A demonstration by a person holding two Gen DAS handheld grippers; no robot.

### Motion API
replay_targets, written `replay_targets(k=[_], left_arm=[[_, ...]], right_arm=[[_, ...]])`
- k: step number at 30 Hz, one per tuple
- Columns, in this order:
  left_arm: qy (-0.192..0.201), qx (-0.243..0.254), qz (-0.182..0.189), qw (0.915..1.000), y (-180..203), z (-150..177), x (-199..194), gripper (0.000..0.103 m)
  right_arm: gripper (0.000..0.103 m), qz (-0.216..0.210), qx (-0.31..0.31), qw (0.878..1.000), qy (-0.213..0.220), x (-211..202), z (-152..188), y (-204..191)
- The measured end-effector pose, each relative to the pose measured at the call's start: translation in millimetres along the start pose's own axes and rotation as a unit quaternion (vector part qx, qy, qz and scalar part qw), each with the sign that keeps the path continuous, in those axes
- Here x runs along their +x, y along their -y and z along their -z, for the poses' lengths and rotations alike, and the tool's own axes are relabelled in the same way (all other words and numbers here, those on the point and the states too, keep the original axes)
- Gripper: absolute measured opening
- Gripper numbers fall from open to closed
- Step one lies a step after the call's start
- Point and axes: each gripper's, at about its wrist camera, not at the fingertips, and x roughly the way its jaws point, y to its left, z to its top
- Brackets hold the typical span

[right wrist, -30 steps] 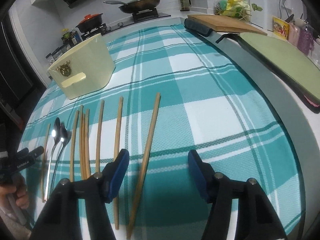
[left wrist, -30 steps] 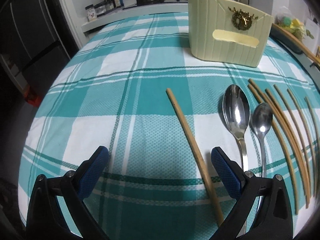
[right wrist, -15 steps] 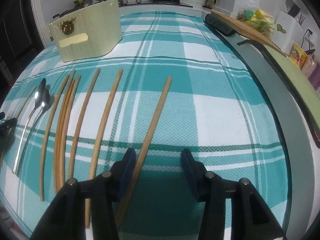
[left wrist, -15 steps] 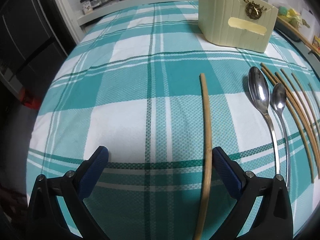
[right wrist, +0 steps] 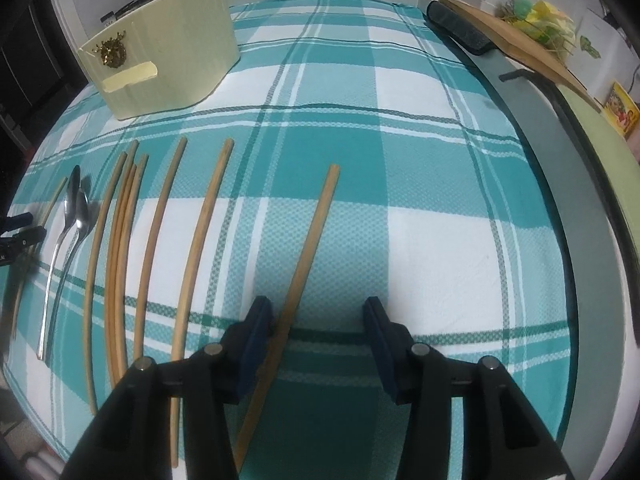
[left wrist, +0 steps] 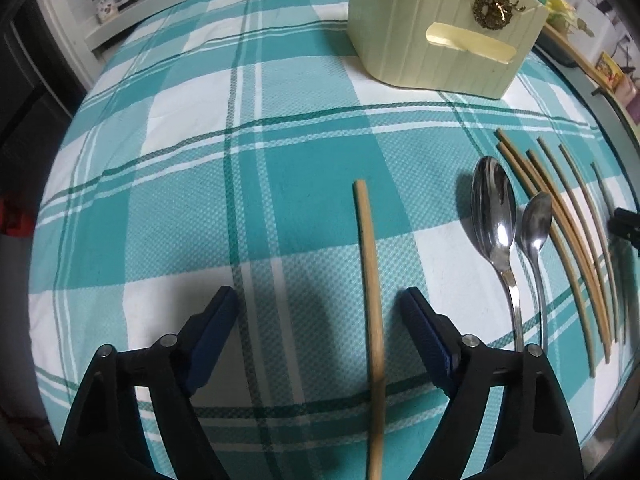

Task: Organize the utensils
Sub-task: 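Close the left gripper on a wooden chopstick while the right gripper grasps another chopstick, then lift both chopsticks into the cream holder and open both grippers to drop them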

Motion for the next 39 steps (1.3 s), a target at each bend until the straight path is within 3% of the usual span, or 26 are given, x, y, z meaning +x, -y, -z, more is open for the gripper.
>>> replay_targets(k=[4, 6, 7, 8, 9, 11, 14, 22, 29, 39], left_arm=[[-0.024, 0.014, -0.001, 0.9996, 6.4, -21.2, 5.2, 0.064], [-0.027, 0.012, 0.005, 0.9995, 9.6, -28.1, 6.6, 0.046], [-0.027, 0.013, 0.003, 0.9996, 12.3, -31.2, 7.1, 0.039], [-0.024, 0.016, 0.002, 0.9996, 15.1, -33.2, 7.1, 0.019], [-0.021, 0.02, -0.002, 0.9996, 18.2, -35.2, 7.6, 0.006], [-0.017, 0.015, -0.005, 0.9997, 19.5, -35.2, 7.0, 0.005], [0.005, -0.004, 0.01, 0.9999, 16.8, -31.5, -5.7, 0.004], [0.131, -0.035, 0.05, 0.9895, 1.3, -19.6, -107.0, 0.005], [0.222, -0.051, 0.079, 0.9706, -13.0, -3.9, -183.4, 0.004], [0.274, -0.048, 0.094, 0.9558, -9.8, 4.4, -223.0, 0.004]], right_arm=[[0.045, 0.003, 0.01, 1.0, -0.015, 12.9, -33.0, 1.7], [0.037, 0.007, 0.013, 1.0, -0.019, 17.3, -47.1, 1.6], [0.025, 0.007, 0.017, 1.0, -0.024, 20.3, -53.6, 1.9], [0.018, 0.013, 0.021, 0.999, -0.027, 22.7, -58.2, 2.6], [0.015, 0.018, 0.023, 0.999, -0.029, 23.9, -63.1, 2.3], [0.007, 0.019, 0.017, 0.999, -0.029, 26.8, -70.9, 0.9], [0.007, 0.006, 0.025, 1.0, -0.018, 26.9, -75.6, 2.1], [0.007, -0.061, 0.03, 0.994, 0.087, -53.6, -72.8, -6.7], [0.007, -0.075, 0.0, 0.978, 0.194, -149.0, -61.6, -27.9], [0.007, -0.06, -0.036, 0.949, 0.308, -210.4, -39.5, -56.8]])
